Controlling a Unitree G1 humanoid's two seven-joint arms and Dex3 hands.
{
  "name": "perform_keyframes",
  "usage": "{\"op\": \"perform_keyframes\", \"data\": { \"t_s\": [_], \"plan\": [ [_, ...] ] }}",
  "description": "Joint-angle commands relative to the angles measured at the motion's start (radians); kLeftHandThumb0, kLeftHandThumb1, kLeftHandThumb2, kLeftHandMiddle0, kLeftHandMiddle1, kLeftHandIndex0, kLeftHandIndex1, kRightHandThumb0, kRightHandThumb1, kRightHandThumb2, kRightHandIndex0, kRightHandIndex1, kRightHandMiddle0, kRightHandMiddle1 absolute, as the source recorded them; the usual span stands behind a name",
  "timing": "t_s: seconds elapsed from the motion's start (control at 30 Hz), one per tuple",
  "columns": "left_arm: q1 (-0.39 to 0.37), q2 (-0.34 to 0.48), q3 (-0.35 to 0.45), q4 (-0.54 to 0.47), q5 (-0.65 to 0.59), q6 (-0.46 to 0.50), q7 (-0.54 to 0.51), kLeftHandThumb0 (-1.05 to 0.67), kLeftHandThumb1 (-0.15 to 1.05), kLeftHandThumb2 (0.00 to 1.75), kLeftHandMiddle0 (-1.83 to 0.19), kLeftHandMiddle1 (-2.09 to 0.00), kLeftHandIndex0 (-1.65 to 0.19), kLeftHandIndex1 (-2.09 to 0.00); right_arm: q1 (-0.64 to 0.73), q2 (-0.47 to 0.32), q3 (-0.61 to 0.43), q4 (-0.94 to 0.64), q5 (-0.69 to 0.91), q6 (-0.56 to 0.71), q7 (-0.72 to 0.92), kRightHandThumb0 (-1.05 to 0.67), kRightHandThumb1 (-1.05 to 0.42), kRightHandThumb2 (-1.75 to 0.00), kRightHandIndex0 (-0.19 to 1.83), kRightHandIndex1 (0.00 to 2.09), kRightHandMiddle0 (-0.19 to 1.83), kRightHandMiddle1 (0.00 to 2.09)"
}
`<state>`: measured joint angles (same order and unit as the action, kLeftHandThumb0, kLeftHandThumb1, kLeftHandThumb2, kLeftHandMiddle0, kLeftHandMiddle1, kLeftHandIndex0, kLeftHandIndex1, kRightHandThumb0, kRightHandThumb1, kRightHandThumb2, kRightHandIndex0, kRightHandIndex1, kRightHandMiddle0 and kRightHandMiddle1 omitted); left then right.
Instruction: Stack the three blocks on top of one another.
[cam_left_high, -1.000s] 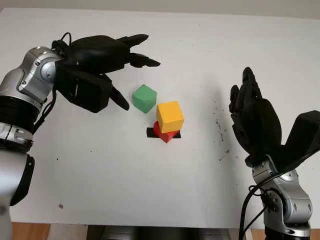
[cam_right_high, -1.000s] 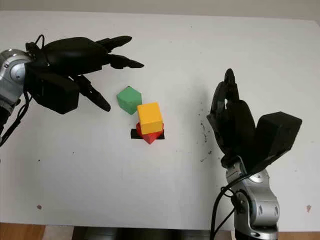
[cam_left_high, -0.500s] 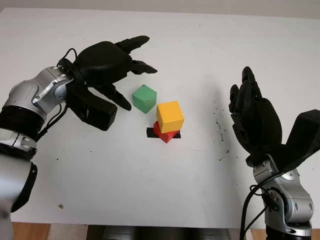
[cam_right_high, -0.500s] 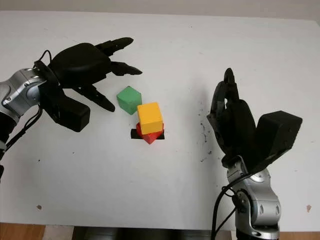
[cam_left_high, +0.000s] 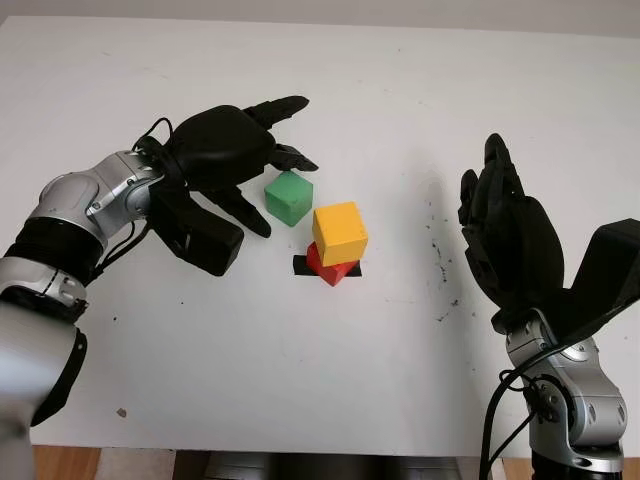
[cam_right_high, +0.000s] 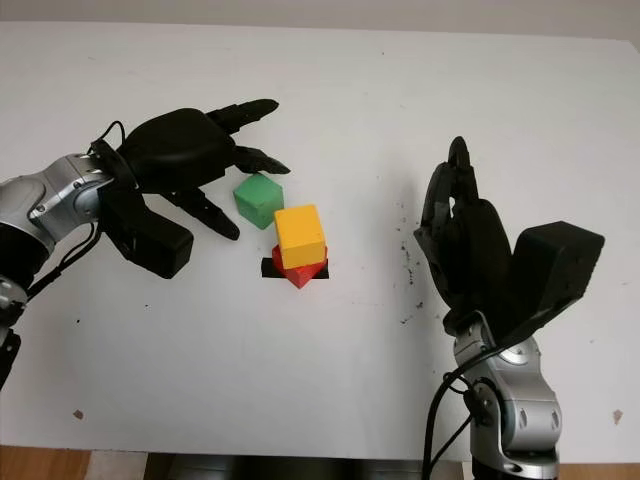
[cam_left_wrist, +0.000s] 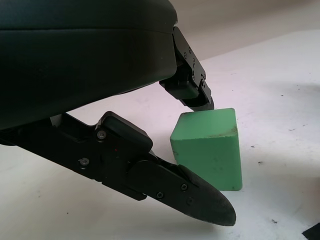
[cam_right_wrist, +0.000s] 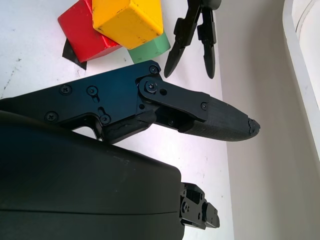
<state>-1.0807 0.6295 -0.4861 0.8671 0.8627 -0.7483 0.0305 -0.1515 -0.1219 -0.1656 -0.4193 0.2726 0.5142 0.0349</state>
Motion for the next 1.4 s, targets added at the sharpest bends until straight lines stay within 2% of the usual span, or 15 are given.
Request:
{"op": "perform_keyframes", "data": {
  "t_s": [0.0, 0.13, 0.33, 0.43, 0.53, 0.6, 0.7, 1.1, 1.17, 1.3, 1.37],
  "plan": [
    [-0.022, -0.001, -0.011, 0.012, 0.008, -0.007, 0.016, -0.89, 0.92, 0.06, -0.03, -0.06, -0.54, -0.16, 0.015, -0.006, -0.001, -0.025, -0.002, 0.0, 0.001, -0.74, -1.05, -0.73, -0.19, 0.0, -0.19, 0.0],
    [-0.027, -0.004, -0.021, 0.024, 0.017, -0.007, 0.043, -0.89, 0.93, 0.06, -0.05, -0.06, -0.57, -0.18, 0.017, -0.003, -0.001, -0.025, -0.002, -0.002, -0.001, -0.74, -1.05, -0.73, -0.19, 0.0, -0.19, 0.0],
    [-0.034, 0.0, -0.056, 0.04, 0.093, -0.007, 0.173, -0.81, 0.98, 0.06, -0.11, -0.07, -0.63, -0.29, 0.022, 0.0, -0.001, -0.03, 0.002, 0.0, -0.003, -0.74, -1.05, -0.73, -0.19, 0.0, -0.19, 0.0],
    [-0.038, -0.001, -0.07, 0.058, 0.116, -0.014, 0.238, -0.7, 1.01, 0.06, -0.17, -0.06, -0.46, -0.79, 0.026, 0.003, -0.002, -0.035, 0.005, 0.005, -0.006, -0.74, -1.05, -0.73, -0.19, 0.0, -0.19, 0.0],
    [-0.042, -0.004, -0.079, 0.079, 0.119, -0.029, 0.28, -0.61, 1.04, 0.07, -0.2, -0.06, -0.39, -1.06, 0.026, 0.006, 0.001, -0.036, 0.003, 0.003, -0.009, -0.74, -1.05, -0.73, -0.19, 0.0, -0.19, 0.0],
    [-0.044, -0.003, -0.084, 0.086, 0.121, -0.037, 0.296, -0.54, 1.05, 0.12, -0.22, -0.06, -0.32, -1.36, 0.027, 0.008, 0.001, -0.037, 0.005, 0.002, -0.01, -0.74, -1.05, -0.73, -0.19, 0.0, -0.19, 0.0],
    [-0.047, 0.0, -0.086, 0.088, 0.119, -0.041, 0.299, -0.5, 1.05, 0.14, -0.24, -0.07, -0.29, -1.55, 0.029, 0.011, 0.0, -0.042, 0.006, 0.007, -0.013, -0.74, -1.05, -0.73, -0.19, 0.0, -0.19, 0.0],
    [-0.085, 0.014, -0.079, 0.096, 0.101, -0.041, 0.245, -0.49, 1.05, 0.09, -0.29, -0.08, -0.31, -1.54, 0.013, 0.014, 0.004, -0.025, 0.003, 0.003, -0.016, -0.73, -1.05, -0.73, -0.19, 0.0, -0.19, 0.0],
    [-0.1, 0.013, -0.061, 0.097, 0.065, -0.03, 0.171, -0.49, 1.05, 0.13, -0.27, -0.07, -0.28, -1.52, 0.009, 0.013, 0.004, -0.021, 0.002, 0.0, -0.014, -0.73, -1.05, -0.73, -0.19, 0.0, -0.19, 0.0],
    [-0.124, 0.009, -0.006, 0.076, -0.057, -0.006, -0.022, -0.47, 1.05, 0.12, -0.25, -0.05, -0.37, -1.33, 0.005, 0.011, 0.003, -0.018, 0.001, -0.003, -0.012, -0.73, -1.05, -0.72, -0.19, 0.0, -0.19, 0.0],
    [-0.158, 0.012, 0.024, 0.056, -0.139, 0.016, -0.178, -0.46, 1.05, 0.11, -0.24, -0.05, -0.38, -1.29, 0.002, 0.01, 0.001, -0.017, 0.002, -0.005, -0.011, -0.72, -1.05, -0.72, -0.19, 0.0, -0.19, 0.0]
  ]
}}
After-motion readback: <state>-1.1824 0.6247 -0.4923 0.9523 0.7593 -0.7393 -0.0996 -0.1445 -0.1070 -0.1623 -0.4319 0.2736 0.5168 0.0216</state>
